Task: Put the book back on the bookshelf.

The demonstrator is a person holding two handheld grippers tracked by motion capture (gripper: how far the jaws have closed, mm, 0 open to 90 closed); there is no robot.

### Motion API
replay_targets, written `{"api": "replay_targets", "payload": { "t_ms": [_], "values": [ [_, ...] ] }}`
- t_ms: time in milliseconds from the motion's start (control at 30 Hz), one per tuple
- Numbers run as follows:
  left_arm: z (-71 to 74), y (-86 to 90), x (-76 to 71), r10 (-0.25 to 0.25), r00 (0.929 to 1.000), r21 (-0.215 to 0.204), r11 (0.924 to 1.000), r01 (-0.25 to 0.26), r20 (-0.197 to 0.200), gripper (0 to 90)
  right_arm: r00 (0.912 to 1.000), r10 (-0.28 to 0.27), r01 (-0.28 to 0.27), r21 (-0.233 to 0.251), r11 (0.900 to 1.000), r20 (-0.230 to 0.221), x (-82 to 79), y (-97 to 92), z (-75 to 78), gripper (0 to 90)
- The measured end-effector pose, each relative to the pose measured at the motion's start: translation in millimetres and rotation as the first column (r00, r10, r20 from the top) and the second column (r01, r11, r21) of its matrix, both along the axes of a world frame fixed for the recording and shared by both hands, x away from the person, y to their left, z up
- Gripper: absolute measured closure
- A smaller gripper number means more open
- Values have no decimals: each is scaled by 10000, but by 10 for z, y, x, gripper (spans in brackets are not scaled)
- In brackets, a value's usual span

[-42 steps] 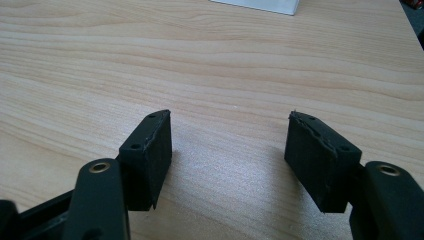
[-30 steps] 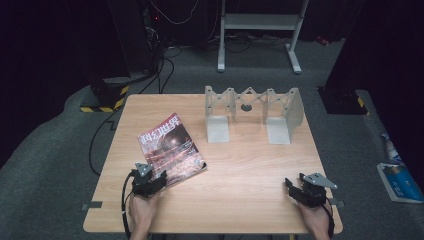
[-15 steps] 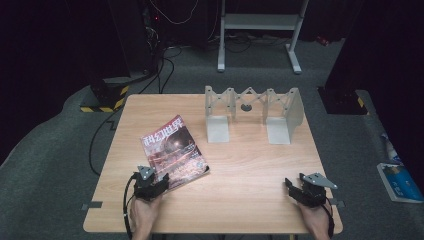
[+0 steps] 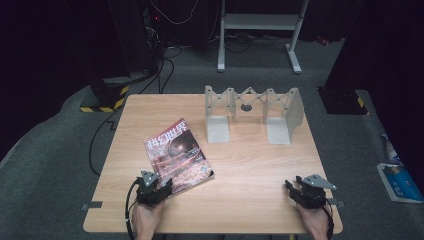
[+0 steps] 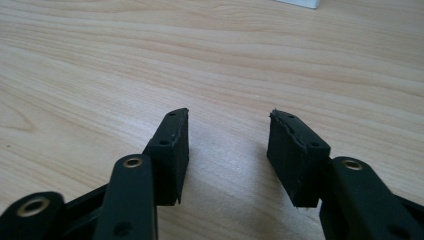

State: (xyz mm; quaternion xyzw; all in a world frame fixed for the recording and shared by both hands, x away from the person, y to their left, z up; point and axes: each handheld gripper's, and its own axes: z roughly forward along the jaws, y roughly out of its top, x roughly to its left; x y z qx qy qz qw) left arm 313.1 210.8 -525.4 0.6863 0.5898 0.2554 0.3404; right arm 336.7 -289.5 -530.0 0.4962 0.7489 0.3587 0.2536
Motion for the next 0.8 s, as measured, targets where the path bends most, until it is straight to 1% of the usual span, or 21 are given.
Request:
{"api": "replay_targets", "payload": {
  "t_ms": [167,200,233,267,333,367,433,500,533,567,700,733,767,800],
  "values": [
    [-3,-29,-45,-91,10000,-10,10000,91,24,400,9997,154,-153,38,9999,-185,-10,44,18,551],
    [-7,-45,-69,-121,9999,-31,9999,121,77,400,9994,248,-246,71,9997,-222,-9,72,22,583],
    [-7,-45,-69,-121,9999,-31,9999,121,77,401,9994,248,-246,71,9997,-222,-9,72,22,583],
    [-6,-54,-92,-186,9998,-21,9998,186,56,402,9988,398,-392,221,9990,-272,-6,99,26,631],
    [-8,-55,-103,-229,9997,-54,9997,229,54,404,9984,456,-446,290,9986,-337,-4,116,30,643],
    [-13,-65,-126,-227,9997,-151,9996,228,92,409,9977,567,-553,371,9978,-367,1,157,31,670],
    [-15,-69,-138,-230,9997,-148,9996,231,103,412,9973,642,-627,396,9972,-371,7,177,31,683],
    [-18,-83,-161,-277,9996,-193,9994,279,112,413,9945,940,-916,524,9944,-460,31,256,37,727],
    [-18,-83,-161,-277,9996,-193,9994,279,112,413,9945,940,-916,524,9944,-460,31,256,37,727],
    [-17,-88,-166,-277,9995,-184,9994,280,116,413,9927,1096,-1065,601,9925,-509,44,328,38,753],
    [-9,-103,-179,-385,9993,-178,9991,385,29,413,9866,1551,-1511,745,9857,-513,92,501,56,793],
    [-9,-103,-179,-385,9993,-178,9991,385,29,413,9866,1551,-1511,745,9857,-513,92,501,56,793],
    [-8,-106,-182,-393,9992,-169,9991,394,27,413,9850,1643,-1599,787,9840,-525,102,552,64,802],
    [-10,-111,-187,-375,9993,-185,9991,375,52,413,9805,1891,-1845,798,9796,-539,131,651,74,815]
  ]
}}
